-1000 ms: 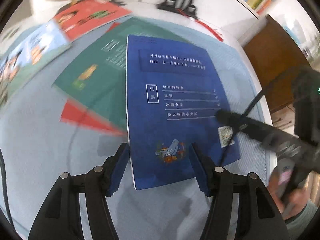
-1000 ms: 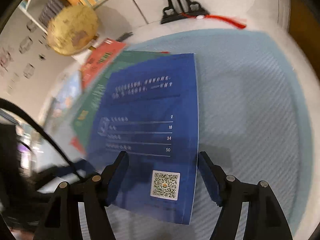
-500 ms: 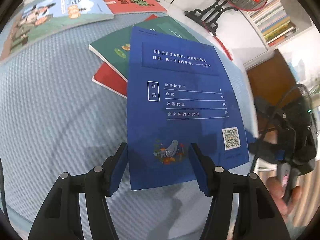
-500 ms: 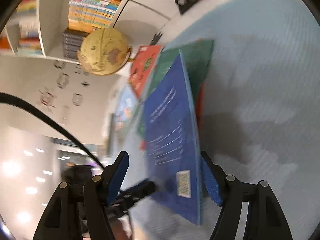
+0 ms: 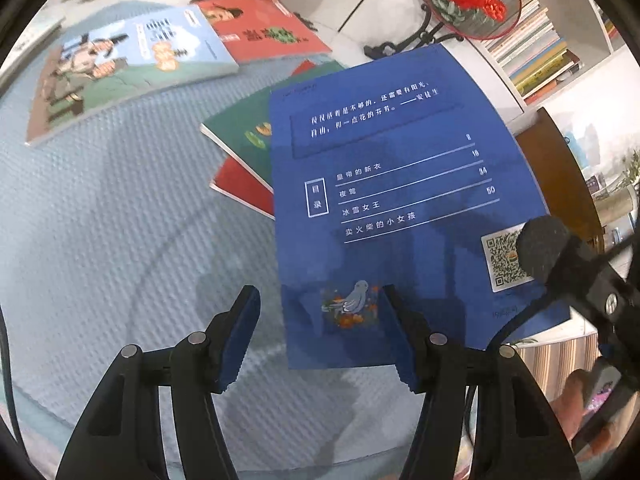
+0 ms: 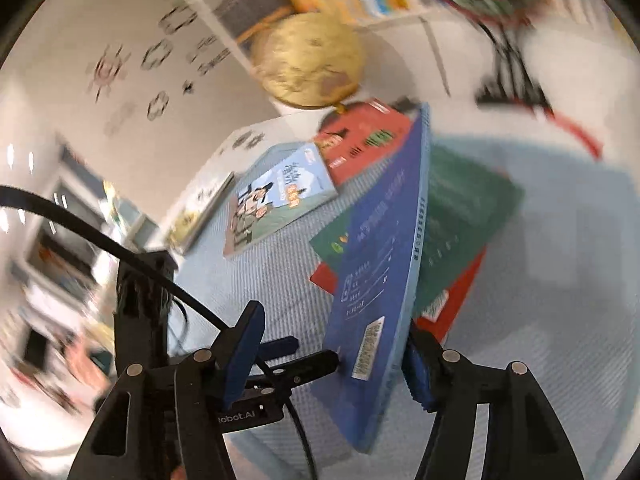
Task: Organize books
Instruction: 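Lift the blue workbook with the left gripper while the right gripper grips its edge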
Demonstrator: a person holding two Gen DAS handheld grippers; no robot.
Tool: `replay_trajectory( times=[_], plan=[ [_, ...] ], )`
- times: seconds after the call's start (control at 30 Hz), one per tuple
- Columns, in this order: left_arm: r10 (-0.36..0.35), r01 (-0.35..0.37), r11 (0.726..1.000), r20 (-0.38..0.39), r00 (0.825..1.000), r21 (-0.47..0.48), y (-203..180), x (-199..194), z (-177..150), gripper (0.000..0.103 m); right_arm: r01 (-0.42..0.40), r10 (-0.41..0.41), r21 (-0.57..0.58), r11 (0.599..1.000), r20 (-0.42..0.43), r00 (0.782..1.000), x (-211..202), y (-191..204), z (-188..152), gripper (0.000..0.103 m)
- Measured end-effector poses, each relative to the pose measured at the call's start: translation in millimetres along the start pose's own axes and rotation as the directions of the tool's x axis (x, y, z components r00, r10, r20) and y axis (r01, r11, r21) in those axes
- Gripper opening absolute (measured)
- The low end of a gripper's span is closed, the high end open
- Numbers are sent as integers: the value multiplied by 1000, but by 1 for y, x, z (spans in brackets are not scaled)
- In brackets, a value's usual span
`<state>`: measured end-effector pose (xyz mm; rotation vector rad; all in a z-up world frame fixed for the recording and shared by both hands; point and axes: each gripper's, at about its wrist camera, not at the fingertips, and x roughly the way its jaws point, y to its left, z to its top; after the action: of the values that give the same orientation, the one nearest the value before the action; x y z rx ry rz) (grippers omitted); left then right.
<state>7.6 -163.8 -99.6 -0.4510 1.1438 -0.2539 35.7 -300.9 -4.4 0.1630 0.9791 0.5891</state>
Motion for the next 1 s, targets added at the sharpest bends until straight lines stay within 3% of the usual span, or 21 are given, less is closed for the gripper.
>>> replay_trajectory(
  times=[0.17, 0.27, 0.4, 0.47, 0.63, 0.73, 0.9, 1.0],
  plan=[
    [49, -48, 999, 54, 997, -13, 25, -36, 1, 57, 7, -5, -133, 991, 10, 1000, 1, 42, 2, 62],
    [91, -82, 993, 96, 991, -90, 53, -60, 7, 57, 73, -73, -242, 968, 9, 997, 13, 70, -5, 62],
    [52, -10, 975, 180, 982, -223, 97, -92, 15, 57, 165, -163, -384, 908, 39, 986, 29, 102, -14, 62],
    [21, 25, 973, 194, 981, -231, 105, -94, 21, 57, 146, -142, -401, 904, 41, 989, 31, 108, -11, 62],
    [-5, 32, 982, 145, 989, -185, 97, -67, 38, 57, 120, -117, -343, 932, 30, 993, 36, 103, 6, 62],
    [-58, 81, 978, 122, 991, -191, 92, -60, 36, 57, 126, -115, -331, 935, 52, 992, 32, 104, 19, 62],
    [-117, 136, 973, 112, 987, -184, 78, -57, 23, 58, -33, 41, -325, 945, 17, 999, 28, 121, 32, 62],
    [-93, 122, 967, 135, 986, -225, 91, -63, 15, 57, -101, 107, -323, 941, 0, 994, 34, 130, 33, 62]
  ],
)
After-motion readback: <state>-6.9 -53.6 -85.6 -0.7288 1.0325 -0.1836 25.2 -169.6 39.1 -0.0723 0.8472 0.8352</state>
